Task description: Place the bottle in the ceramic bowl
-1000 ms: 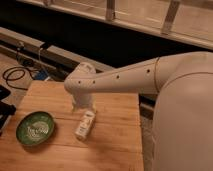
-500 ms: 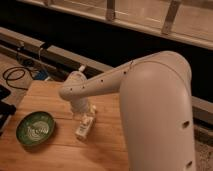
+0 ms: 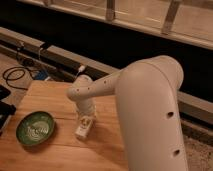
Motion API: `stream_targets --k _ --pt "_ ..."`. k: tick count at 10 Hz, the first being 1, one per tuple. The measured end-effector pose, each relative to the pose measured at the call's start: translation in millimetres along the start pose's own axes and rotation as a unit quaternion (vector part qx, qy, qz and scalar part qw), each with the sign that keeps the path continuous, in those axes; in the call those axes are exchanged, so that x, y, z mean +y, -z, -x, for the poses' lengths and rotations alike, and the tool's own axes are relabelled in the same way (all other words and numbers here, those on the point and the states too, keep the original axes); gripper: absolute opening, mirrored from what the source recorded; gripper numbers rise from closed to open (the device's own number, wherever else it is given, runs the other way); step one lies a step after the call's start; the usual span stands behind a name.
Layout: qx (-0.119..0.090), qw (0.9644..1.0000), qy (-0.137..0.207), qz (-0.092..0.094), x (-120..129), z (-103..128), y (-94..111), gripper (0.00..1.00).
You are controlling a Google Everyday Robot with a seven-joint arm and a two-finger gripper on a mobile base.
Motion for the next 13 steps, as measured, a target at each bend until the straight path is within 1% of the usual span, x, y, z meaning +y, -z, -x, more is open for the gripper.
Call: stream_targets --k 1,3,4,7,8,9,10,11,13 --pt "0.009 0.9999 -0.006 0.004 -4.7 -1.1 -8.4 0.65" --pt "0.026 0.9995 -0.012 0.017 -4.2 -5.3 -22.9 0.64" --pt "0.027 0.9994 -0.011 0.019 -5.0 -6.8 -24.1 0.60" --pt "0.016 0.9993 0.006 0.033 4.0 -10.8 -13.4 0.30" --pt "0.013 0.9992 0.007 0.038 2.4 -13.3 -11.1 0.18" --pt "0.010 0.9991 0.008 0.042 0.6 -15.8 -8.6 0.09" --pt "0.003 0.9988 0.012 0.047 1.9 -18.1 -1.7 0.02" --pt "-0.007 0.9986 0.018 0.050 5.0 -19.1 8.0 0.00" --pt "-0.041 0.9970 0.041 0.052 15.7 -20.3 48.9 0.00"
